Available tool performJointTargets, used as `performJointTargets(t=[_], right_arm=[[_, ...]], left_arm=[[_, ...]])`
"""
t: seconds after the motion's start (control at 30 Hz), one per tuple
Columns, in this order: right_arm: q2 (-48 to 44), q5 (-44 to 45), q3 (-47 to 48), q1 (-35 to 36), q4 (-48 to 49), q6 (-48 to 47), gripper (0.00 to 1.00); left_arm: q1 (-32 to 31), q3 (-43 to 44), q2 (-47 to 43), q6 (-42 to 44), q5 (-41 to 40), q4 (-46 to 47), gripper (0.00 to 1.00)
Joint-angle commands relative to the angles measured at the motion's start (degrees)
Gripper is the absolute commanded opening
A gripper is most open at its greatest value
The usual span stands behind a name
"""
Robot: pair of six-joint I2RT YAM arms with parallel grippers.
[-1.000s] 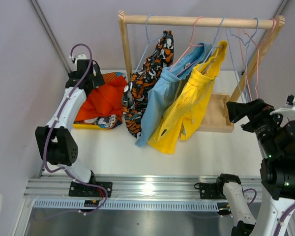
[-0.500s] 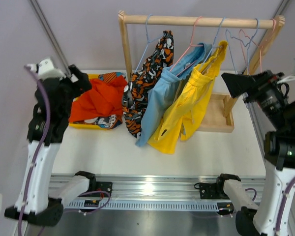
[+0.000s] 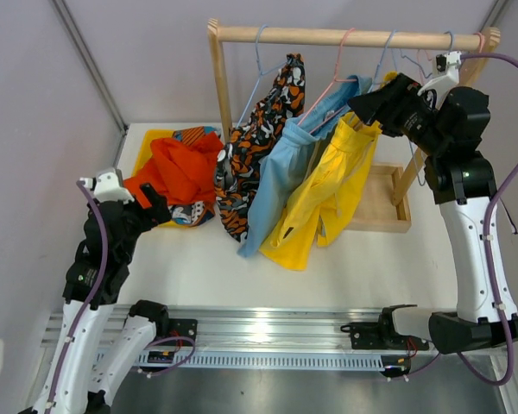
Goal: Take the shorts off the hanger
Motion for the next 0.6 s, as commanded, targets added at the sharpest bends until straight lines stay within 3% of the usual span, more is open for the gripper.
performJointTargets(t=[0.0,0.3,0.57], right_arm=[[-0.3,4.7,3.4,1.0,2.5,-2.3,0.80],[2.1,6.5,1.4,2.5,5.2,-1.7,0.64],[6.1,8.3,5.0,5.1,4.5,-2.1,0.58]], left_arm=[[-0.4,-2.1,-1.7,1.1,2.1,2.2,0.99],[-0.4,-8.1,-4.0,1.3,2.0,5.0,0.99],[-0.4,-8.4,-3.7,1.4,3.0,5.6,0.99]])
